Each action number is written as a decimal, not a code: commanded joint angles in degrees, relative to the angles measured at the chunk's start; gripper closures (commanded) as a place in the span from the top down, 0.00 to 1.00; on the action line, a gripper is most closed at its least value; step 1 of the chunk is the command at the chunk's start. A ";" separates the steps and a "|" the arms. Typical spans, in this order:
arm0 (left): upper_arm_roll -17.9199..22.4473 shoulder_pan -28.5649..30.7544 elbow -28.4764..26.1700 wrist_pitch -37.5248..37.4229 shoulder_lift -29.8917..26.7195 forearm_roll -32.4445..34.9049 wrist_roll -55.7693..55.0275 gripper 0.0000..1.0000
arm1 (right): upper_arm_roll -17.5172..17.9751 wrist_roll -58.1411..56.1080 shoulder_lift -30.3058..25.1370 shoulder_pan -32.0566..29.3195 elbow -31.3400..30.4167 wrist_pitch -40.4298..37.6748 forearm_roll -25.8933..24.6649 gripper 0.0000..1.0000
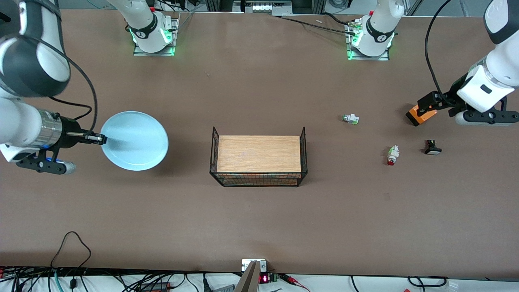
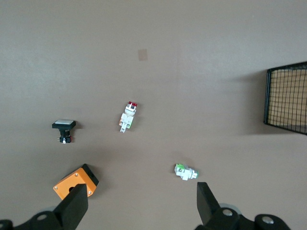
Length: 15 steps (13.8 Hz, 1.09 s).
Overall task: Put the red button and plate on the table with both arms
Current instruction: 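Lift the blue plate out of the basket with the right gripper, then lower the blue plate onto the table with the right gripper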
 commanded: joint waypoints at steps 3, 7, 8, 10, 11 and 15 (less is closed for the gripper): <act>-0.46 0.43 -1.27 0.75 -1.32 3.17 5.81 1.00 | 1.02 -10.48 -4.84 -4.81 -17.33 15.73 -2.78 0.00; -1.78 0.26 0.23 -2.16 -1.14 3.27 5.38 1.00 | 1.11 -12.87 -12.77 -6.39 -40.46 36.84 -2.69 0.00; -1.78 0.26 0.23 -2.16 -1.14 3.27 5.38 1.00 | 1.11 -13.22 -12.95 -7.18 -44.16 39.84 -2.26 0.00; -1.78 0.26 0.23 -2.24 -1.14 3.27 5.38 1.00 | 1.20 -16.45 -12.69 -9.38 -51.46 48.70 -1.99 0.00; -1.78 0.26 0.23 -2.24 -1.14 3.27 5.38 1.00 | 1.11 -19.08 -12.60 -10.26 -54.89 54.40 -2.08 0.00; -1.78 0.26 0.32 -2.24 -1.14 3.27 5.38 1.00 | 1.11 -24.11 -11.11 -12.46 -59.23 62.89 -2.08 0.00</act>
